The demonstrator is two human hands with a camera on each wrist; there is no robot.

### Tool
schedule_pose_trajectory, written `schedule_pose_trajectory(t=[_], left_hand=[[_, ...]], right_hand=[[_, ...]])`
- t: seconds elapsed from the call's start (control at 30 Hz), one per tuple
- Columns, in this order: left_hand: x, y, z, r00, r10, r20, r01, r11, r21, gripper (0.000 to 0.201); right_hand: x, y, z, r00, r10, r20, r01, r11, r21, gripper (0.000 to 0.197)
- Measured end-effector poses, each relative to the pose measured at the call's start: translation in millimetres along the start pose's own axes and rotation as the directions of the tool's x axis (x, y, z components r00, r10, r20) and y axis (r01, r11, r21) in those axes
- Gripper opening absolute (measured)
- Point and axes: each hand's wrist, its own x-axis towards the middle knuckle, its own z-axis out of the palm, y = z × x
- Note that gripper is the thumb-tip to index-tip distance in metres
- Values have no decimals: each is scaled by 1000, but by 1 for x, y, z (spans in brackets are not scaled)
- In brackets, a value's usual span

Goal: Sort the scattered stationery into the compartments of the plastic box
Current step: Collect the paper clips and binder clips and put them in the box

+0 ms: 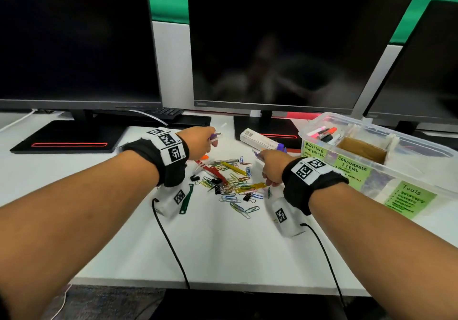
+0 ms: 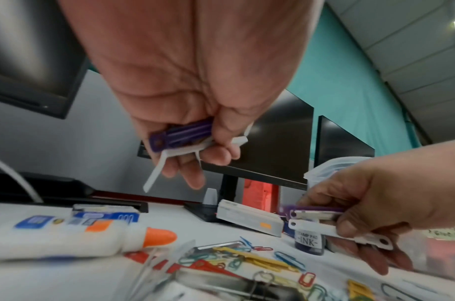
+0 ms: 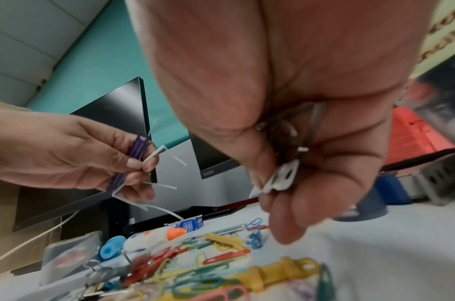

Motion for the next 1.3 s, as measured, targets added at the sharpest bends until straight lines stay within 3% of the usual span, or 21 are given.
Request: schedule_pose_trajectory(t=[0.1, 0.2, 0.3, 0.4, 0.5, 0.67, 0.77, 0.93, 1.1, 1.3], left_hand=[[1, -10, 1, 998, -56, 17, 57, 998, -30, 14], [3, -15, 5, 997, -66, 37, 62, 993, 100, 15], [6, -19, 8, 999, -49, 2, 47, 980, 191, 10], [10, -25, 11, 997, -71, 39, 58, 962, 266, 26], [14, -30, 15, 993, -109, 39, 91, 942, 324, 32], [21, -29, 24, 971, -197, 137, 110, 872, 478, 40], [22, -26, 29, 959, -232, 164, 112, 838, 534, 34], [25, -21, 27, 950, -239, 203, 60, 775, 629, 25], [21, -24, 27, 955, -229, 189, 58, 768, 638, 30], [19, -24, 13, 974, -187, 129, 95, 850, 519, 32]], right_hand=[[6, -9, 1, 999, -46, -6, 45, 997, -62, 40], [7, -22, 1, 998, -50, 37, 54, 992, -110, 33], [11, -35, -1, 997, -73, -9, 71, 991, -115, 34], [16, -43, -5, 994, -62, -85, 54, 994, -96, 38], [28, -48, 0, 992, -104, -67, 98, 992, -81, 33], [40, -56, 6, 992, -114, -52, 91, 942, -324, 51], [42, -52, 6, 998, -62, -8, 51, 891, -452, 46], [41, -47, 6, 998, -59, 18, 61, 881, -470, 38], [42, -46, 10, 998, -32, 57, 54, 892, -450, 39], [34, -51, 9, 996, -16, 85, 52, 895, -443, 49]])
